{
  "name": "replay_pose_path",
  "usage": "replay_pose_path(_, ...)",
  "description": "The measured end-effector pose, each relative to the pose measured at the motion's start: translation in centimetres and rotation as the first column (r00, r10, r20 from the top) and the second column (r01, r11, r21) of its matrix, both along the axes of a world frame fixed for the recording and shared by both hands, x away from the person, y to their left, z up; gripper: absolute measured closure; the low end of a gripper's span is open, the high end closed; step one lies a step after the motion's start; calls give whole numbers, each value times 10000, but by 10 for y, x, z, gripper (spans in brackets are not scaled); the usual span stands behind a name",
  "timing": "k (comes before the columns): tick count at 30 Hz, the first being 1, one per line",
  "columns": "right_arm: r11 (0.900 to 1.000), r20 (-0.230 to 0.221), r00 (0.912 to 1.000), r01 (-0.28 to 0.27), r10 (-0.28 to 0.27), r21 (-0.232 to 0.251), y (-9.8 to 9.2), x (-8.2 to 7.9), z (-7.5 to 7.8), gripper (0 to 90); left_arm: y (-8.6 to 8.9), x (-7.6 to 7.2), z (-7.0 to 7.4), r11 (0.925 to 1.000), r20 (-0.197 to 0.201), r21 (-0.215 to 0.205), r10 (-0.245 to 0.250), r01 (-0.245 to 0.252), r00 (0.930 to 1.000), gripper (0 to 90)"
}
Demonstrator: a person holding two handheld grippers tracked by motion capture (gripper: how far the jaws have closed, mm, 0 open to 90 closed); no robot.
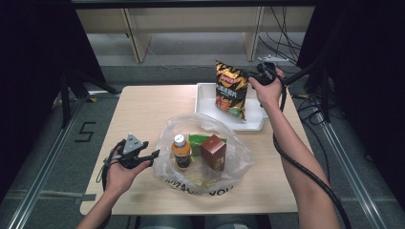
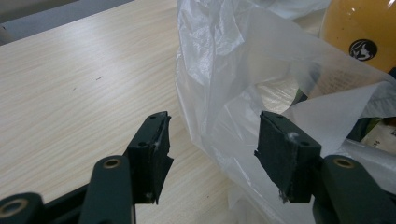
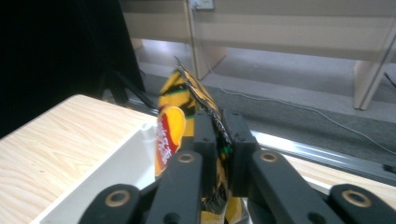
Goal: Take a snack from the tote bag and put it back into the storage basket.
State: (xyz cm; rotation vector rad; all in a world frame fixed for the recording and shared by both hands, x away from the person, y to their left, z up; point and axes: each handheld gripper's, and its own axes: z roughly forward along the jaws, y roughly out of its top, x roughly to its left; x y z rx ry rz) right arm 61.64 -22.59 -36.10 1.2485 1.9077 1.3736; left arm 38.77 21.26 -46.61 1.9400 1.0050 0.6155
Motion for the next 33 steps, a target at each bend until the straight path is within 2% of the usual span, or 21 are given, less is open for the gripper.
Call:
replay_pose_path(1,10000,-97,9999,50,-50,7,0,0,-1,822,0,0,0,10000,1,6,-4,4,10000,432)
replay_pose_path(2,9998,62,9999,102,-101,-170,-2,1,-3,817,0,0,0,10000,0,2,0,0,10000,432)
replay_pose_path(3,9997,-135,9999,44,-48,-224,-3,1,-3,811,0,0,0,10000,2,-2,1,-1,10000,432)
replay_pose_path(5,9995,-22,10000,32,-32,-306,-5,2,-7,785,0,0,0,10000,-11,-11,10,-10,10000,432)
replay_pose_path(8,9991,-122,9995,299,-302,-288,-6,3,-9,714,0,0,0,10000,-8,-12,8,-8,10000,432)
replay_pose_path(9,9989,-286,9985,456,-457,-48,-4,2,-9,698,0,0,0,10000,-5,-10,10,-10,10000,432)
replay_pose_path(11,9991,-211,9990,393,-396,-172,-6,1,-11,660,0,0,-1,10000,-18,-40,20,-20,10000,432)
replay_pose_path(13,9982,-288,9978,597,-597,-31,-4,0,-12,637,0,0,-1,10000,-26,-50,20,-20,10000,432)
replay_pose_path(14,9983,-23,9987,505,-506,-282,-6,0,-13,629,0,0,-1,10000,-11,-15,2,-2,10000,432)
replay_pose_path(15,9982,-283,9981,537,-544,-262,-6,-2,-13,617,-1,0,-1,9999,-34,-104,20,-20,10000,432)
replay_pose_path(17,9981,-335,9976,606,-609,-99,-7,-3,-13,593,-1,0,-1,10000,-16,-60,-7,7,10000,432)
replay_pose_path(18,9983,-266,9979,582,-584,-101,-8,-3,-13,586,-1,0,-1,10000,-17,-48,-10,10,10000,433)
replay_pose_path(20,9958,-350,9953,912,-907,124,-8,-4,-12,577,-1,0,-1,10000,-21,-51,2,-2,10000,432)
replay_pose_path(21,9953,-262,9950,969,-968,4,-10,-4,-12,577,-1,0,-1,10000,-13,-57,5,-5,10000,433)
replay_pose_path(24,9948,-305,9946,1003,-997,184,-13,-4,-11,572,-1,0,-1,10000,-12,-39,-38,38,10000,433)
replay_pose_path(26,9941,-89,9941,1084,-1084,29,-15,-4,-11,565,-1,0,-1,10000,-36,-69,-72,71,10000,433)
replay_pose_path(29,9920,-88,9919,1266,-1266,19,-18,-5,-12,559,-1,0,-1,9999,-28,-61,-81,81,10000,433)
replay_pose_path(30,9907,-198,9907,1352,-1349,134,-18,-6,-12,559,-1,0,-1,9999,-31,-72,-77,77,10000,434)
replay_pose_path(31,9895,-163,9894,1444,-1444,41,-19,-7,-12,559,-1,0,-1,9999,-36,-72,-77,77,10000,434)
replay_pose_path(33,9864,-335,9865,1615,-1604,316,-20,-9,-12,561,-1,0,-1,10000,-27,-65,-57,56,10000,434)
